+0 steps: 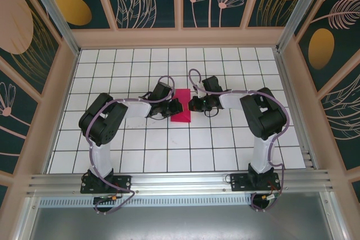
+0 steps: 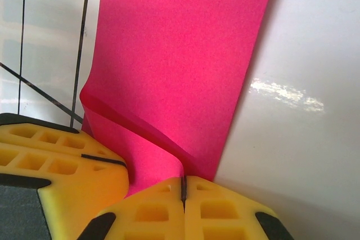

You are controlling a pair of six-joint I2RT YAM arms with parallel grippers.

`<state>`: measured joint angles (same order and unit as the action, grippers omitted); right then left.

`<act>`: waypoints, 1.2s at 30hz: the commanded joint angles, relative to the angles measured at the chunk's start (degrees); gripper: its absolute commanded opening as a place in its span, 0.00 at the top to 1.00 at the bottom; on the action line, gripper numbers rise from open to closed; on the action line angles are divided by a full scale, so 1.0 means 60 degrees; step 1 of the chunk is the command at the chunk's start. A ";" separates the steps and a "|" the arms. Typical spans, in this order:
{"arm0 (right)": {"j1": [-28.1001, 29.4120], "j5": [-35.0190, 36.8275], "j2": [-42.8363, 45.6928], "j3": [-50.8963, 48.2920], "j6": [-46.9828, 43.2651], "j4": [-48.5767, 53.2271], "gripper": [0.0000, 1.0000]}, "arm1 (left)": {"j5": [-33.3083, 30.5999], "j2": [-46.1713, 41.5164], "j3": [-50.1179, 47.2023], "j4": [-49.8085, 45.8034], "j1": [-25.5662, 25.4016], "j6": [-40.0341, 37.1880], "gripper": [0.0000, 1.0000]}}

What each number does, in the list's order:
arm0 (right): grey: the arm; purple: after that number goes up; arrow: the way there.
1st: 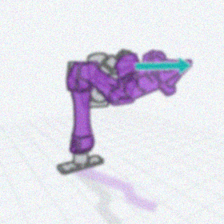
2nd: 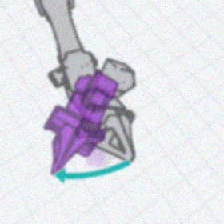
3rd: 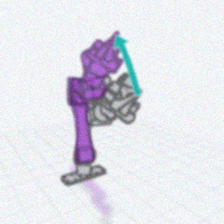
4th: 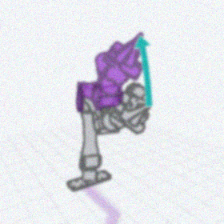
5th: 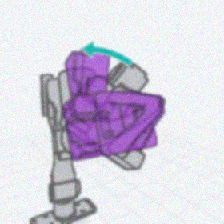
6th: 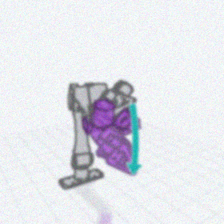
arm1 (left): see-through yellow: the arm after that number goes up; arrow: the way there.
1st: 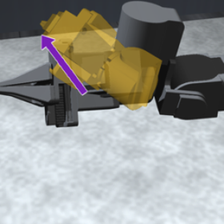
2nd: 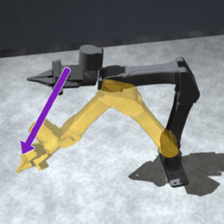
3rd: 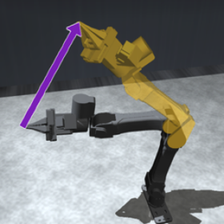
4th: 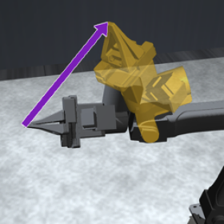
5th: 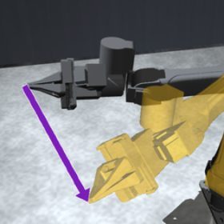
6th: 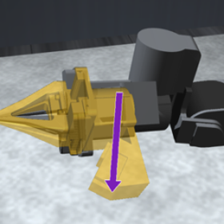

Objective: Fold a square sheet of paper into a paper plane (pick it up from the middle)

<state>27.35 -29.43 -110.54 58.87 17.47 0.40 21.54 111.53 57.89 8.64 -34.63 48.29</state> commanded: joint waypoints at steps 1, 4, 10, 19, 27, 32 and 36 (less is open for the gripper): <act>-0.0089 0.0574 -0.0535 -0.0012 -0.0004 0.0476 0.94 | -0.0276 0.0187 -0.0075 -0.0371 -0.0054 -0.0037 0.90; -0.0090 0.0460 -0.0489 0.0039 0.0024 0.0475 0.91 | -0.0385 0.0181 -0.0097 -0.0483 -0.0058 -0.0004 0.90; -0.0117 0.0240 0.0198 0.0237 0.0343 0.0472 0.83 | -0.0577 0.0198 -0.0279 -0.0573 -0.0049 0.0083 0.90; -0.0139 0.0528 0.1545 -0.0342 0.0603 0.0677 0.73 | -0.0836 0.0231 -0.0551 -0.0723 -0.0051 0.0178 0.90; 0.0258 -0.0261 0.1555 -0.0617 0.0691 0.0750 0.86 | -0.0968 0.0236 -0.0551 -0.0767 -0.0052 0.0223 0.91; 0.0557 -0.0540 0.1196 -0.0454 0.0693 0.0728 0.90 | -0.0968 0.0262 -0.0621 -0.0667 -0.0044 0.0310 0.91; 0.0612 -0.0548 0.0918 -0.0317 0.0658 0.0814 0.91 | -0.0961 0.0259 -0.0636 -0.0628 -0.0051 0.0359 0.91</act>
<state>30.76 -31.31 -103.22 55.96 21.39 3.99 19.44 111.46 56.49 10.33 -34.89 49.82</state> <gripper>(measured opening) 0.095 0.092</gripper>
